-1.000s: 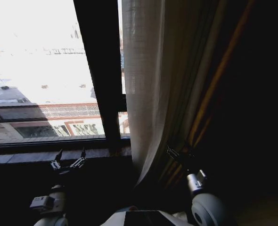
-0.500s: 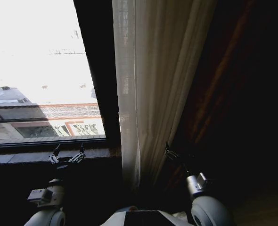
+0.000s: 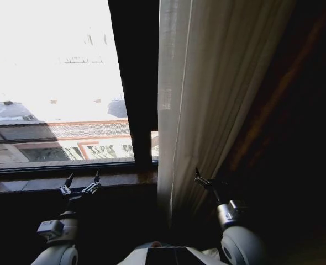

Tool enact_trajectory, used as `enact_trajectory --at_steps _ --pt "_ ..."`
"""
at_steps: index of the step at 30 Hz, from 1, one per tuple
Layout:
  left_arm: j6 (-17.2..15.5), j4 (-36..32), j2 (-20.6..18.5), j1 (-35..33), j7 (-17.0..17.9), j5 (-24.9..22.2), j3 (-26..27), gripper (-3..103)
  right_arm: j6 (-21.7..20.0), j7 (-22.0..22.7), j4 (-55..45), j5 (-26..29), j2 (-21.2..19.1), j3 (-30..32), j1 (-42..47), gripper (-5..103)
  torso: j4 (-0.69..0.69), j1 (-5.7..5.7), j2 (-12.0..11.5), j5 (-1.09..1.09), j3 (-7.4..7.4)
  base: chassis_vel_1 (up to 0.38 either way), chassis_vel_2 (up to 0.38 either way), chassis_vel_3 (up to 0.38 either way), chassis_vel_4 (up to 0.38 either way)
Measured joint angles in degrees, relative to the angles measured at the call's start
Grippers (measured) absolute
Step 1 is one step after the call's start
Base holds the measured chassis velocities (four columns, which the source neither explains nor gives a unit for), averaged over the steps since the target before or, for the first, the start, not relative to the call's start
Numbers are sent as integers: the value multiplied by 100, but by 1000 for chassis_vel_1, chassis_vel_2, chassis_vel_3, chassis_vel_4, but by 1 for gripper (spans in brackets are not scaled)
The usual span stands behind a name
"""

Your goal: Open the curtains by pulling them apart, changing their state from closed to fully open.

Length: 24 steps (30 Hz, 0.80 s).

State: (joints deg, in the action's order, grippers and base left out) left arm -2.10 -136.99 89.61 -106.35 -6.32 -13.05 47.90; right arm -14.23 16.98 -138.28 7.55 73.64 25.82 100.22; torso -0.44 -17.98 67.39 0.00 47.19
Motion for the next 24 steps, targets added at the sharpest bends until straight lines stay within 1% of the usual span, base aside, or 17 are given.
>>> enact_trajectory --at_steps 2,7,11,17,21,24 --pt "-3 2 -9 5 -1 4 2 100 1 6 62 -9 20 -46 -59 100 0 0 0 2 0 331 315 -332 -318" --pt "-4 2 -29 7 -3 -5 43 100 1 2 91 -12 34 -102 -113 100 0 0 0 0 0 353 350 -353 -340" --pt "-21 -13 -20 -19 -12 -69 59 100 -1 -8 87 -12 -16 -109 -97 100 0 0 0 1 0 366 363 -373 -355" --pt "-108 -83 -45 -54 -108 -200 37 100 -7 -8 102 92 -207 -3 -149 100 -1 0 0 1 0 346 362 -359 -365" --pt "-131 -125 -129 -83 -122 -250 68 100 -21 30 147 332 -434 144 -261 100 0 0 0 0 0 356 353 -350 -354" --pt "-132 -130 -135 -87 -122 -265 80 100 -29 46 194 430 -490 196 -355 100 0 0 0 3 0 351 352 -350 -346"
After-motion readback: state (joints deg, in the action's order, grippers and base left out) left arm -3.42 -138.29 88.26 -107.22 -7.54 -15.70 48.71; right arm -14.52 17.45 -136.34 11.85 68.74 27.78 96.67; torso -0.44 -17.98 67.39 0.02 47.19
